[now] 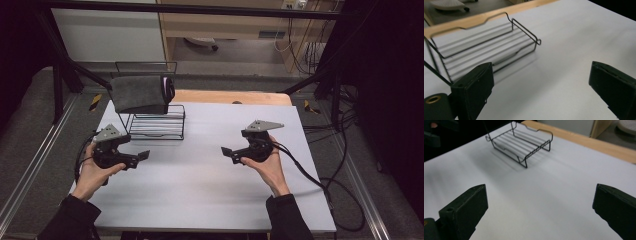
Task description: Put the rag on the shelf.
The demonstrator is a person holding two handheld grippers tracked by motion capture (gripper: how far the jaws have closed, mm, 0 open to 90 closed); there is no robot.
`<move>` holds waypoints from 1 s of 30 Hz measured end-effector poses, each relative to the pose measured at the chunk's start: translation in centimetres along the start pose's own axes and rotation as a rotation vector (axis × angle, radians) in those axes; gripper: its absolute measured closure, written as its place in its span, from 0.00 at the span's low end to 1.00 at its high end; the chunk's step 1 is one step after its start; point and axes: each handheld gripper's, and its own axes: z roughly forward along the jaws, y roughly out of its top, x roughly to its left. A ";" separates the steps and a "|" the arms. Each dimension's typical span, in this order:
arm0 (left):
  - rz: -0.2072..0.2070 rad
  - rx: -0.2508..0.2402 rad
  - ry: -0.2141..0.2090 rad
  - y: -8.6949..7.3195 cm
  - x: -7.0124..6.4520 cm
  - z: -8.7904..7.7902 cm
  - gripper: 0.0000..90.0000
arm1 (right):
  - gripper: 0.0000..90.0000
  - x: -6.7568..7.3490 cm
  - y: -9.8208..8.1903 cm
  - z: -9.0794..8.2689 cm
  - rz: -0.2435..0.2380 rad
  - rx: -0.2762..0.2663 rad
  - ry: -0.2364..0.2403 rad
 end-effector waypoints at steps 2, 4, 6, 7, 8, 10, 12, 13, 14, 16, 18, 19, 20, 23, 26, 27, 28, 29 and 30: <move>0.003 0.012 -0.007 -0.8 -0.3 0.5 0.07 | 0.01 -0.4 -1.2 -0.2 0.009 0.002 -0.001; 0.011 0.021 -0.012 -1.4 -0.5 0.9 0.07 | 0.01 -0.8 -2.3 -0.4 0.016 0.008 -0.002; 0.006 0.023 -0.023 -2.1 -0.6 1.1 0.07 | 0.01 -1.2 -3.4 -0.7 0.018 0.010 -0.007; 0.010 0.027 -0.027 -2.3 -0.7 1.2 0.08 | 0.01 -1.4 -3.9 -0.8 0.015 0.013 -0.010; 0.014 0.026 -0.026 -2.6 -0.7 1.2 0.08 | 0.01 -1.6 -4.4 -1.0 0.015 0.015 -0.010; 0.021 0.028 -0.029 -3.2 -0.7 1.4 0.08 | 0.01 -2.0 -5.4 -1.3 0.020 0.022 -0.002; 0.025 0.040 -0.029 -3.8 -0.6 1.5 0.08 | 0.01 -2.4 -6.4 -1.6 0.022 0.021 0.009; 0.026 0.043 -0.027 -4.0 -0.6 1.6 0.08 | 0.01 -2.6 -6.8 -1.8 0.028 0.024 0.018; 0.025 0.045 -0.027 -4.3 -0.6 1.7 0.08 | 0.01 -2.7 -7.3 -2.0 0.034 0.027 0.015; 0.029 0.047 -0.031 -4.7 -0.6 1.8 0.08 | 0.01 -3.1 -8.2 -2.3 0.044 0.036 0.010; 0.033 0.051 -0.036 -5.1 -0.6 1.9 0.08 | 0.01 -3.4 -9.0 -2.7 0.056 0.042 0.004; 0.037 0.053 -0.038 -5.3 -0.6 2.0 0.08 | 0.01 -3.5 -9.5 -2.9 0.061 0.049 0.004; 0.039 0.054 -0.039 -5.5 -0.6 2.0 0.08 | 0.01 -3.6 -9.9 -3.0 0.068 0.052 0.001; 0.038 0.064 -0.040 -5.9 -0.5 2.1 0.09 | 0.01 -4.1 -11.1 -3.6 0.085 0.064 0.003; 0.032 0.070 -0.041 -6.3 -0.5 2.1 0.09 | 0.01 -4.3 -11.9 -4.1 0.094 0.068 -0.005; 0.030 0.072 -0.040 -6.5 -0.5 2.2 0.09 | 0.01 -4.4 -12.1 -4.2 0.096 0.070 -0.007; 0.028 0.076 -0.039 -6.6 -0.4 2.2 0.09 | 0.01 -4.5 -12.3 -4.3 0.096 0.066 -0.008; 0.029 0.081 -0.039 -6.7 -0.4 2.2 0.09 | 0.01 -4.5 -12.5 -4.4 0.104 0.065 -0.008; 0.030 0.081 -0.038 -6.9 -0.4 2.3 0.09 | 0.01 -4.6 -12.6 -4.5 0.100 0.064 -0.007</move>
